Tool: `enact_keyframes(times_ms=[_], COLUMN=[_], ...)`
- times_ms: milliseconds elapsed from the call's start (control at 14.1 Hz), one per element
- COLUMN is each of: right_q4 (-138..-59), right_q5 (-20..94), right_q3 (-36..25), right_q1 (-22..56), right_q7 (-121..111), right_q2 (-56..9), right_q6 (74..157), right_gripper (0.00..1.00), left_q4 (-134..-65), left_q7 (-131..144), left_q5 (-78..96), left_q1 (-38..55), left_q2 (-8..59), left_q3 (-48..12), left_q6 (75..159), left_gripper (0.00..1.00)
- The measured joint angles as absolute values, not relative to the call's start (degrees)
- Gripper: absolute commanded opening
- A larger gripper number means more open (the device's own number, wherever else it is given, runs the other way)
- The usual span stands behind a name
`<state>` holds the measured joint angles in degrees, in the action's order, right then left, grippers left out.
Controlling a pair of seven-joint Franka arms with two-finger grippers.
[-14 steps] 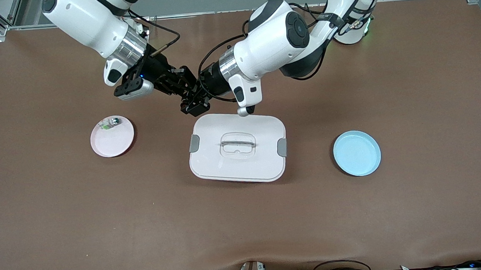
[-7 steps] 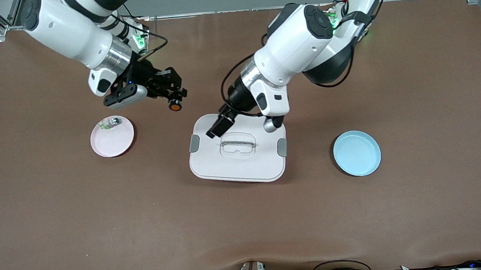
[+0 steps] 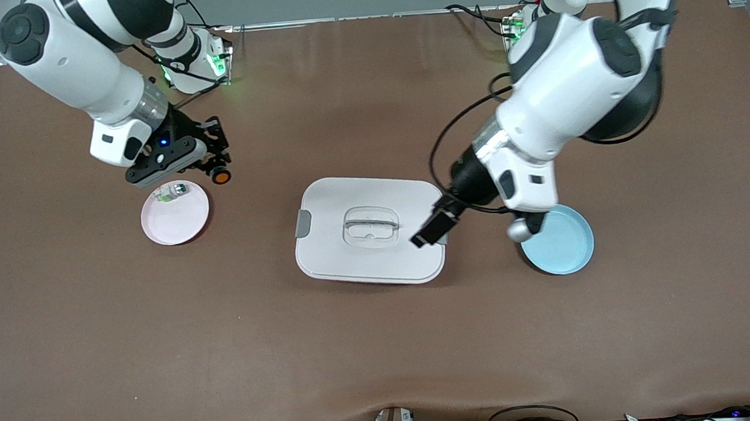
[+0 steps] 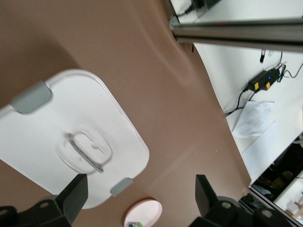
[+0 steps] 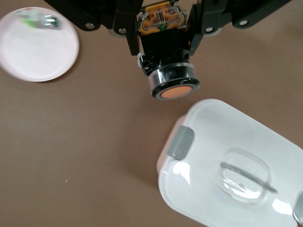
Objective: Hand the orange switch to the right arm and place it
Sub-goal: 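Open the left gripper and withdraw it while the right gripper pulls away, then carry the switch with the right gripper over the pink plate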
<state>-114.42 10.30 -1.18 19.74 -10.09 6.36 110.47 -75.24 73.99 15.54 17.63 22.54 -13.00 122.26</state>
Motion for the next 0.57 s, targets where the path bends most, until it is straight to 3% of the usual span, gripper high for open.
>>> enact_keyframes(times_ms=[284, 569], right_q4=[-116.9, -120.3], right_q5=[2.3, 0.7], right_q3=[-1.3, -1.3], right_q1=[16.9, 12.3], right_q7=[-24.5, -38.0], right_q2=[6.4, 7.1], right_q6=[109.5, 111.1], right_gripper=[0.07, 0.07], left_q4=[-75.3, -76.0], left_q7=[69.4, 65.1], left_q5=[8.9, 7.5], left_q1=[11.7, 8.3], left_q2=[18.9, 18.1], left_q3=[-12.9, -12.9], left_q6=[110.0, 104.8], left_gripper=[1.0, 1.0])
